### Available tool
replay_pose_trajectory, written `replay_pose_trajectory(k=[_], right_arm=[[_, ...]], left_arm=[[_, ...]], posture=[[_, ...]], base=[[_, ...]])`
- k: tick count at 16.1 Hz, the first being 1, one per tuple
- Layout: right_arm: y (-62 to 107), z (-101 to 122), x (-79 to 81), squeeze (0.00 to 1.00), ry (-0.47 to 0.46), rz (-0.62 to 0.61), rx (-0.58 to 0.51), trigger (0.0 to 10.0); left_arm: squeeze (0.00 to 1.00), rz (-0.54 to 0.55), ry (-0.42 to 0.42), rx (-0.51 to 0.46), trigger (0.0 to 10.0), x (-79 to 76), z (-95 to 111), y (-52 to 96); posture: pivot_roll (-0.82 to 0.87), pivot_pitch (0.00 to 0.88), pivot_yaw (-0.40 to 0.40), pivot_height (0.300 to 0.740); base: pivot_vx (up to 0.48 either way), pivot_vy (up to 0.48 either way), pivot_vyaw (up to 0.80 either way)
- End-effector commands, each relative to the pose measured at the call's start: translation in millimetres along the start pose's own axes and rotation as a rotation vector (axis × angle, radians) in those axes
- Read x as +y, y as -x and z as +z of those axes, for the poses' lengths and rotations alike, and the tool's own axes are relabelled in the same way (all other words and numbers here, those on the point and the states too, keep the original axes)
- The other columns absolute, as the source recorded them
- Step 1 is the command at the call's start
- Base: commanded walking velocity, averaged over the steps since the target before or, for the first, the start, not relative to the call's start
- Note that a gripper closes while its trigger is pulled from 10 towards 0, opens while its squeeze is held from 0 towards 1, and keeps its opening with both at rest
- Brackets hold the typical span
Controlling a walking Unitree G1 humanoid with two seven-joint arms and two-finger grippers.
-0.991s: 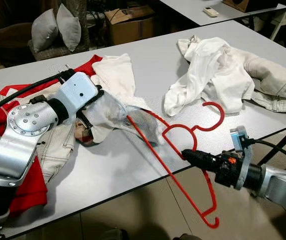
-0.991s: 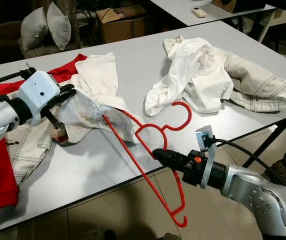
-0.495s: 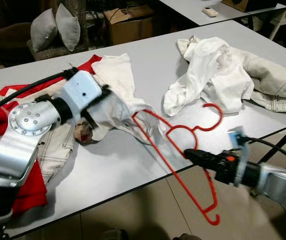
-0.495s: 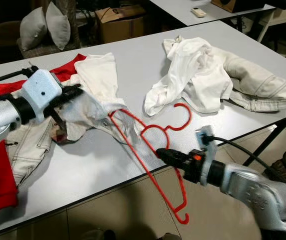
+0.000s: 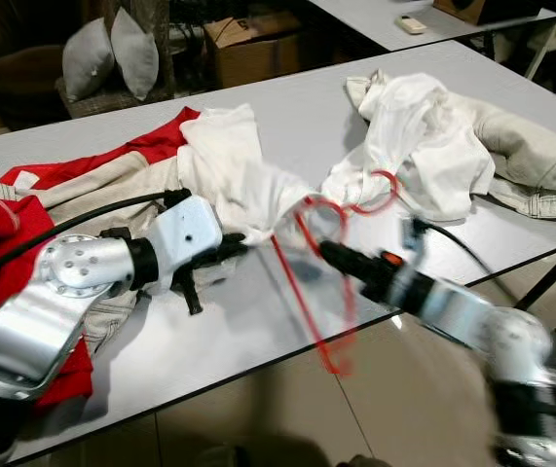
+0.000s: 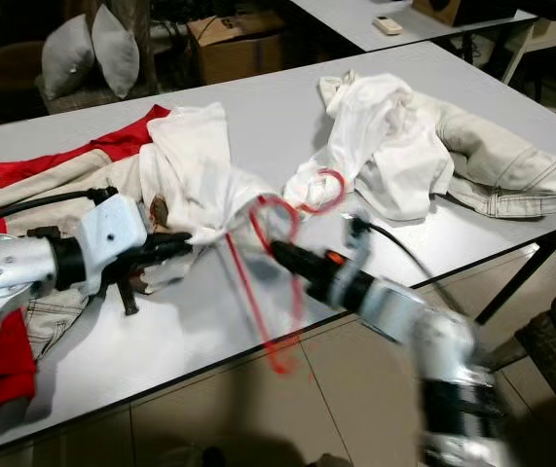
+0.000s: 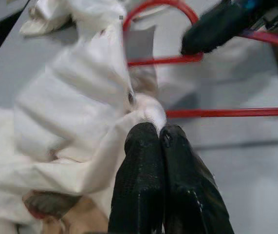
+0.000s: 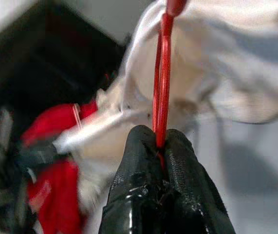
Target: Hang hanger
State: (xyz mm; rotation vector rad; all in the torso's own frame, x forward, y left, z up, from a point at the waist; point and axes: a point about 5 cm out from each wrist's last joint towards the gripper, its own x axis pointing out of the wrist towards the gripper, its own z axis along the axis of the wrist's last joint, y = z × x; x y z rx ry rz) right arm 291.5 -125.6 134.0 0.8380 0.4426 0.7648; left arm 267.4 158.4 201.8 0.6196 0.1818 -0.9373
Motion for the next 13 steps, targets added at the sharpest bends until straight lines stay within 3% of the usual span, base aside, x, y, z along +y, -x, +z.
replay_pose_trajectory(k=[1,2,4,7,9,10,12,13], right_arm=[[-2.6,8.7,-0.1,0.0,-0.028,-0.02,-0.065,10.0],[-19.4,12.9,1.7,0.0,-0.142,-0.022,-0.16,10.0],[-35.8,15.1,4.1,0.0,-0.2,-0.031,-0.197,10.0],[-58.4,25.4,7.6,0.0,-0.304,-0.072,-0.292,10.0],[-67.0,26.5,8.1,0.0,-0.282,-0.111,-0.311,10.0],[-77.6,26.1,8.3,0.0,-0.279,-0.152,-0.334,10.0],[-83.6,25.3,10.0,0.0,-0.246,-0.172,-0.334,10.0],[-89.3,24.5,12.2,0.0,-0.228,-0.183,-0.333,10.0]], left_arm=[[0.0,-0.005,0.013,0.007,0.0,-0.2,-0.3,0.1],[0.0,-0.073,0.063,-0.036,0.0,-9.6,1.5,-2.7],[0.0,-0.127,0.116,-0.073,0.0,-16.4,4.4,-5.9],[0.0,-0.186,0.171,-0.053,0.0,-23.9,1.0,-4.2],[0.0,-0.191,0.229,-0.128,0.0,-24.6,9.9,-5.1],[0.0,-0.246,0.295,-0.213,0.0,-28.7,21.7,-4.5],[0.0,-0.259,0.325,-0.264,0.0,-29.1,28.0,-3.5],[0.0,-0.248,0.383,-0.348,0.0,-25.6,37.9,-4.1]], posture=[[-0.14,0.048,0.082,0.74],[-0.13,0.049,0.09,0.74],[-0.12,0.051,0.102,0.74],[-0.11,0.054,0.105,0.74],[-0.11,0.053,0.104,0.74],[-0.11,0.051,0.101,0.74],[-0.11,0.052,0.1,0.74],[-0.11,0.053,0.097,0.74]], base=[[0.0,0.0,0.0],[0.0,0.0,0.0],[0.0,0.0,0.0],[0.0,0.0,0.0],[0.0,0.0,0.0],[0.0,0.0,0.0],[0.0,0.0,0.0],[0.0,0.0,0.0]])
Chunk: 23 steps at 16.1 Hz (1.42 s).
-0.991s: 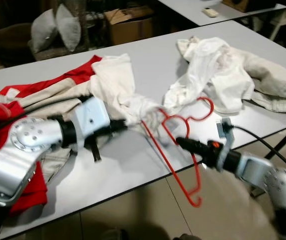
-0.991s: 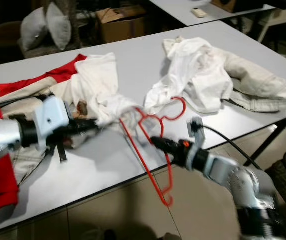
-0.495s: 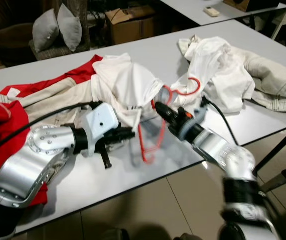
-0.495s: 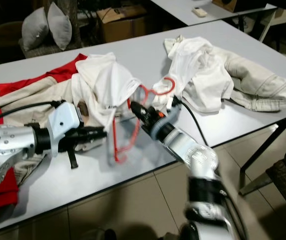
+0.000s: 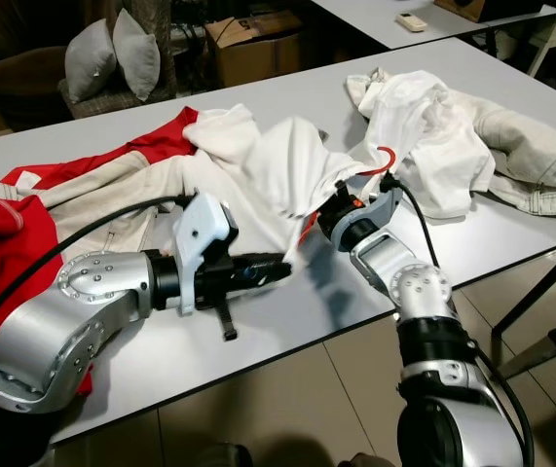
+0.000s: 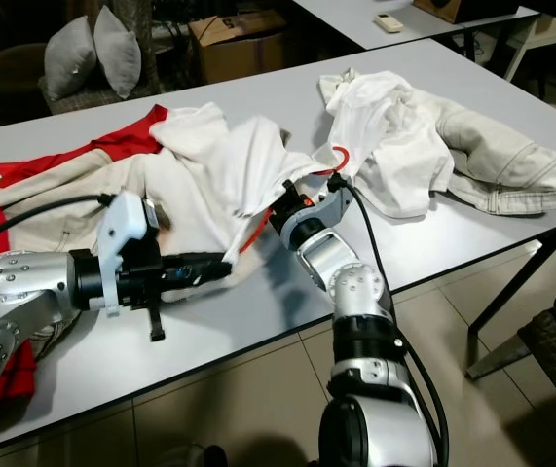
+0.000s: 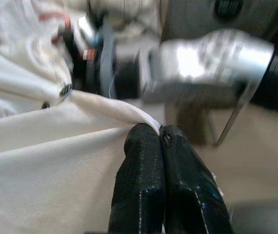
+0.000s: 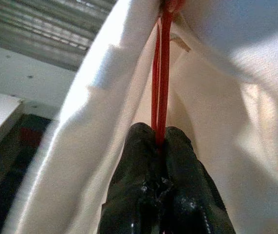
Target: Hang hanger
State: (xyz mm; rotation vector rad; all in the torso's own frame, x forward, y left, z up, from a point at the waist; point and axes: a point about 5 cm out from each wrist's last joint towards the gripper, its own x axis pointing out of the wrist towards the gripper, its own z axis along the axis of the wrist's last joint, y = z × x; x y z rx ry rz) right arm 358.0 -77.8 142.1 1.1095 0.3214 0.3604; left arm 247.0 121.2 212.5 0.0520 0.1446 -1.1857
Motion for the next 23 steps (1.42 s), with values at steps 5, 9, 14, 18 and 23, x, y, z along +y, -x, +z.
replay_pose_trajectory(k=[5,9,14,18,23], right_arm=[[-13.3,-22.8,29.0,0.0,0.099,0.063,0.089,10.0],[1.2,-11.9,33.7,0.0,0.09,0.116,0.103,10.0],[29.5,0.8,41.4,0.0,0.092,0.178,0.141,10.0],[45.4,-1.6,36.6,0.0,0.103,0.142,0.192,10.0],[64.4,8.5,28.5,0.0,0.157,0.059,0.188,10.0]], left_arm=[[0.0,0.08,0.055,-0.29,1.1,10.8,45.2,-23.2],[0.0,0.493,-0.086,-0.062,0.0,63.2,29.2,-6.3],[0.05,0.815,-0.11,0.312,10.0,104.0,-25.3,38.4],[1.0,1.008,-0.11,0.484,10.0,122.3,-55.1,75.8],[1.0,0.873,-0.079,0.431,10.0,109.0,-68.5,77.5]], posture=[[-0.12,0.05,0.091,0.74],[-0.13,0.049,0.102,0.74],[-0.14,0.052,0.109,0.74],[-0.15,0.054,0.096,0.74],[-0.15,0.064,0.074,0.74]], base=[[0.0,0.0,0.0],[0.0,0.0,0.0],[0.0,0.0,0.0],[0.0,0.0,0.0],[0.0,0.0,0.0]])
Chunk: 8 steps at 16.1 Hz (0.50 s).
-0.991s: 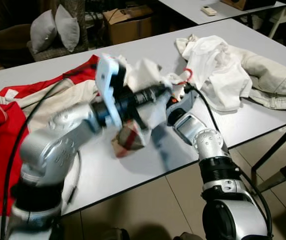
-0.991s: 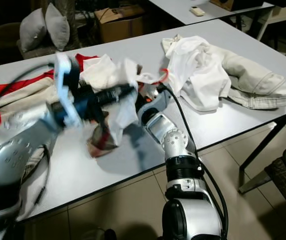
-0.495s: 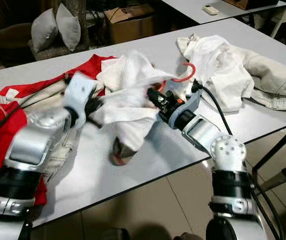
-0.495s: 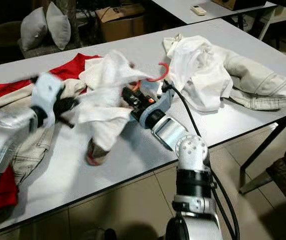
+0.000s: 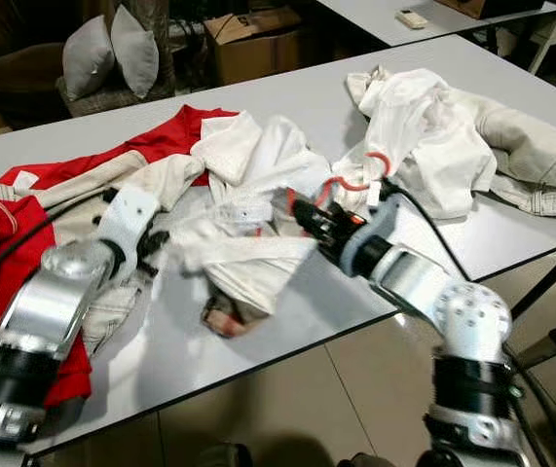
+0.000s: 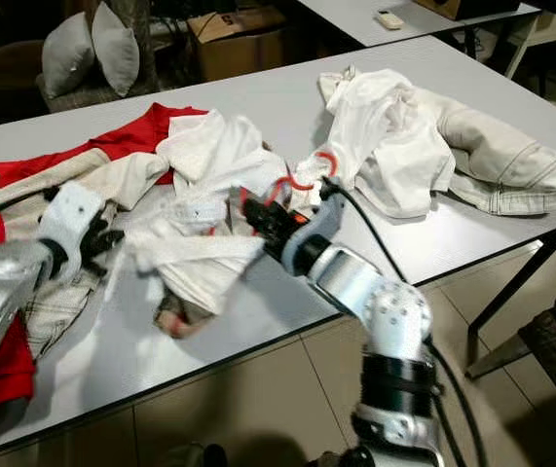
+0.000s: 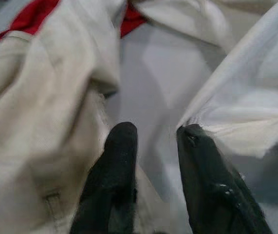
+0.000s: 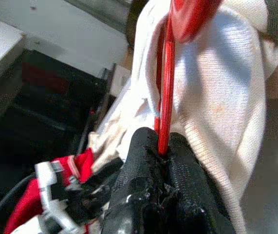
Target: Hang hanger
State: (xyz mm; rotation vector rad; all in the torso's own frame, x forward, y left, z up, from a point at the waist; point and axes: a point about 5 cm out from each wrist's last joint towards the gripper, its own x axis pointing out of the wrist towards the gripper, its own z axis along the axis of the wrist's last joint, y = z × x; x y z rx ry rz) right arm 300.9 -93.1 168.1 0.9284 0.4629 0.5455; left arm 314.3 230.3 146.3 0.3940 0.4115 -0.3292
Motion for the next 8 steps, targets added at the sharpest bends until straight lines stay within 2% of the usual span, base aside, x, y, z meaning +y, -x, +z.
replay_pose_trajectory(k=[1,3,4,6,7,8], right_arm=[[9.5,10.9,2.5,0.0,0.016,0.003,-0.048,10.0],[12.6,12.6,2.9,0.0,0.026,-0.002,-0.056,10.0],[15.4,13.7,3.1,0.0,0.052,-0.012,-0.059,10.0],[19.1,14.1,3.0,0.0,0.107,-0.029,-0.052,10.0],[20.6,15.9,4.2,0.0,0.106,-0.023,-0.06,10.0],[22.2,20.0,7.0,0.0,0.12,-0.021,-0.077,10.0]], left_arm=[[0.0,-0.041,0.085,-0.093,10.0,3.2,8.1,7.9],[0.0,-0.08,0.143,-0.142,10.0,-1.5,11.7,10.3],[1.0,-0.106,0.139,-0.149,10.0,-5.0,9.8,12.4],[1.0,-0.16,0.115,-0.134,10.0,-12.7,4.0,15.7],[1.0,-0.146,0.117,-0.136,10.0,-12.0,3.1,17.5],[0.0,-0.1,0.14,-0.172,10.0,-7.7,5.9,20.1]], posture=[[-0.15,0.064,0.069,0.74],[-0.15,0.062,0.063,0.74],[-0.15,0.061,0.06,0.74],[-0.16,0.058,0.058,0.74],[-0.16,0.057,0.058,0.74],[-0.16,0.057,0.058,0.74]], base=[[0.0,0.0,0.0],[0.0,0.0,0.0],[0.0,0.0,0.0],[0.0,0.0,0.0],[0.0,0.0,0.0],[0.0,0.0,0.0]])
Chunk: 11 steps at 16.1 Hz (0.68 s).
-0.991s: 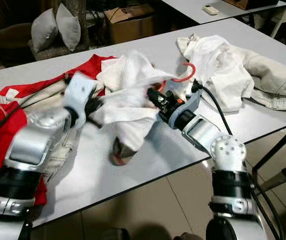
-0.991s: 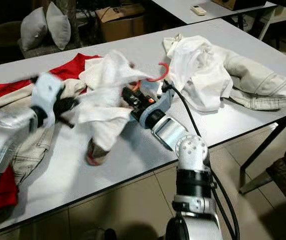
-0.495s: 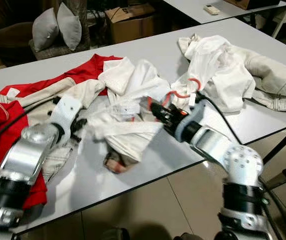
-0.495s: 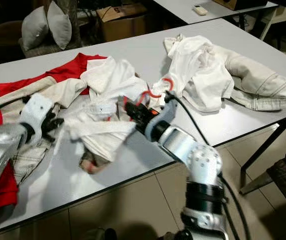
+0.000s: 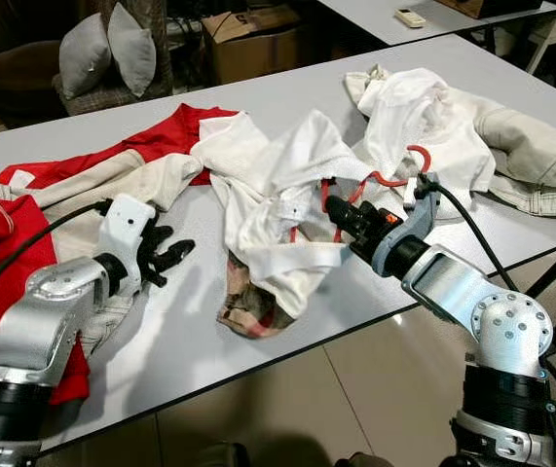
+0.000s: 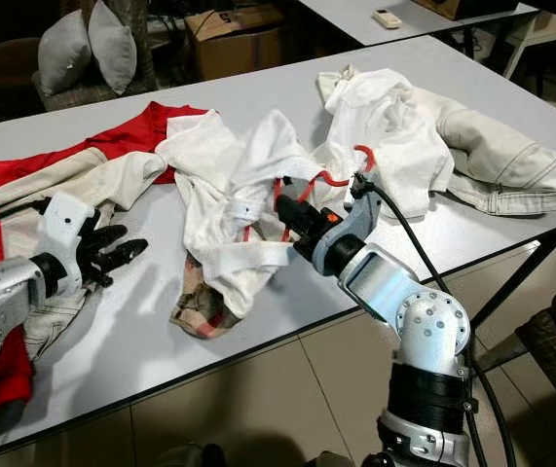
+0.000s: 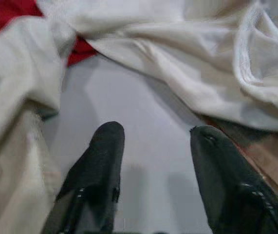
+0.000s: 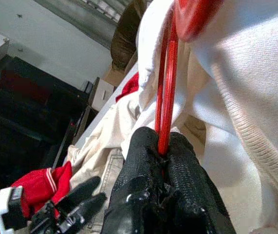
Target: Hang hanger
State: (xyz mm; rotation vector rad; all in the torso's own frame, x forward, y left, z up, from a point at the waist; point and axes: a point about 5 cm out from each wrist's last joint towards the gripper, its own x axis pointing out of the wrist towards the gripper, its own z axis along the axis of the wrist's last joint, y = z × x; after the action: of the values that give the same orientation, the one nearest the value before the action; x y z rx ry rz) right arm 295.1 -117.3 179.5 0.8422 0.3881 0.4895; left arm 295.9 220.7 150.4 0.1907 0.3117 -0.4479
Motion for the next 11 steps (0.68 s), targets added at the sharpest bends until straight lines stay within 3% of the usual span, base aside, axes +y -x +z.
replay_pose_trajectory(k=[1,3,5,7,9,11], right_arm=[[1.9,5.5,9.4,0.0,0.021,0.031,-0.017,10.0],[9.3,7.3,18.4,0.0,0.113,0.071,0.015,10.0],[29.1,3.9,23.9,0.0,0.248,0.103,0.073,10.0],[42.3,1.2,22.6,0.0,0.296,0.1,0.096,10.0],[51.7,-0.8,19.0,0.0,0.355,0.062,0.117,10.0],[55.3,-0.7,11.7,0.0,0.385,-0.004,0.114,10.0]], left_arm=[[0.0,0.047,-0.004,-0.049,10.0,6.6,8.5,6.2],[0.0,0.094,0.044,-0.093,10.0,0.9,12.7,12.1],[0.0,0.095,0.132,-0.18,10.0,-24.3,13.9,24.8],[0.0,0.115,0.132,-0.181,10.0,-38.8,9.5,30.5],[0.0,0.122,0.173,-0.219,10.0,-62.6,6.0,34.8],[0.0,0.117,0.143,-0.217,10.0,-77.1,4.0,37.5]], posture=[[-0.16,0.057,0.06,0.74],[-0.16,0.058,0.063,0.74],[-0.16,0.065,0.057,0.74],[-0.16,0.074,0.048,0.74],[-0.16,0.092,0.035,0.74],[-0.15,0.108,0.021,0.74]], base=[[0.0,0.0,0.0],[0.0,0.0,0.0],[0.0,0.0,0.8],[0.0,0.0,0.8],[0.0,0.0,0.8],[0.0,0.0,0.6]])
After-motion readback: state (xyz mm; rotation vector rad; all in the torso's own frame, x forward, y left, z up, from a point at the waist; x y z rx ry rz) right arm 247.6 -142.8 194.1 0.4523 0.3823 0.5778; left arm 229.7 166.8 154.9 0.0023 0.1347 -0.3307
